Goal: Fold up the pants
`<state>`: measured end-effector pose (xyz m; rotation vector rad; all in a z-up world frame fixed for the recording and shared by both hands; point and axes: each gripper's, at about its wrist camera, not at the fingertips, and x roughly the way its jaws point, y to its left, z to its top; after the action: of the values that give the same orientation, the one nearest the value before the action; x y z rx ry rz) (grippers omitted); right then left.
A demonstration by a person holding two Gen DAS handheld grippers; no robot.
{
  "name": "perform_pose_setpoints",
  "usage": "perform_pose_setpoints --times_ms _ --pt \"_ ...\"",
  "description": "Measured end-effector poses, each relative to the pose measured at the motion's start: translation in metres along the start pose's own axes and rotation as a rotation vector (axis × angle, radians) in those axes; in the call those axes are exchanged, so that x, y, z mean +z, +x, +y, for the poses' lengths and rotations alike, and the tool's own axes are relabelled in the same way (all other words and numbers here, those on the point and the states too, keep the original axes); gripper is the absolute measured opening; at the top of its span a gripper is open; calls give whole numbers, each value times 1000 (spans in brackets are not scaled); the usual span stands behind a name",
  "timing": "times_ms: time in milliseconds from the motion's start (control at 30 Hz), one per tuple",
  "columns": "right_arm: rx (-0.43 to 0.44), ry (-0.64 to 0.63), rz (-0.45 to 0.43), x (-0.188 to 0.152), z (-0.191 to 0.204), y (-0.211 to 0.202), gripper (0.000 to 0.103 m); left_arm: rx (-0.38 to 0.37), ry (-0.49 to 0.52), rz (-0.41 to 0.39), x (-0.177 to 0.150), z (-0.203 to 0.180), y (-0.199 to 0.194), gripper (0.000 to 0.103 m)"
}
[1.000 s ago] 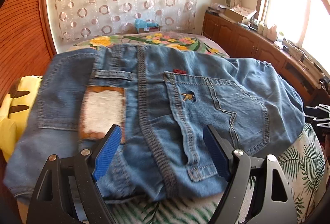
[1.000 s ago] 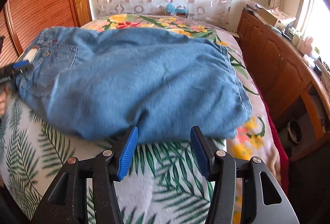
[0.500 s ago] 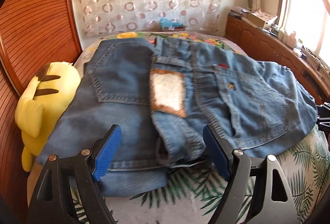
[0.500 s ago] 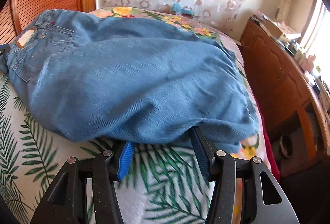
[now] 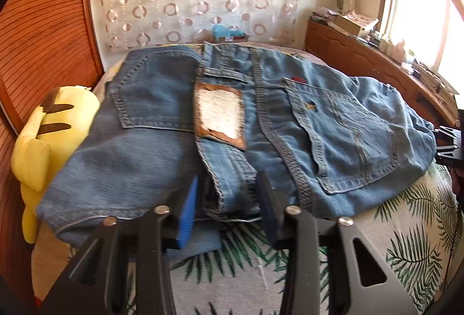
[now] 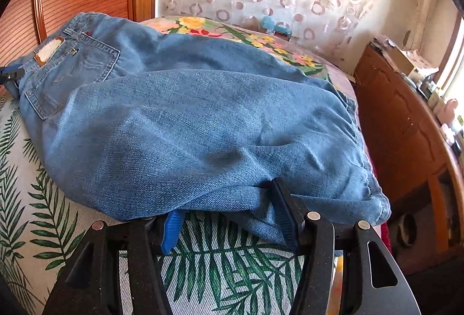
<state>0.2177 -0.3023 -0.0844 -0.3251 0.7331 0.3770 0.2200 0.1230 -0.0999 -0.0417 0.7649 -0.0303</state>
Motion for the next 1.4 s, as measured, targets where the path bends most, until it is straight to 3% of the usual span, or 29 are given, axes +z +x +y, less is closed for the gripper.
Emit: perform_pose_setpoints --times_ms 233,300,333,367,433,567,933,1400 --pt "71 75 -7 -4 -19 4 56 28 3 8 -1 -3 6 38" --pt "82 80 -9 -2 -20 3 47 35 19 6 -1 -5 6 38" --pt "84 73 -10 -1 -19 4 36 40 26 4 -1 -6 5 37" --pt "86 65 -11 -3 -21 -1 29 40 31 1 0 -7 5 35" --pt "83 47 -12 -4 -19 -4 21 41 39 -11 1 -9 1 17" --pt "65 26 -18 -4 -15 -7 12 25 36 -31 4 -9 -5 5" --pt "-16 11 -115 -3 -5 -33 9 20 36 -171 18 -18 -46 3" --pt "-46 20 -173 -22 9 -66 9 -2 19 -269 13 -15 -91 3"
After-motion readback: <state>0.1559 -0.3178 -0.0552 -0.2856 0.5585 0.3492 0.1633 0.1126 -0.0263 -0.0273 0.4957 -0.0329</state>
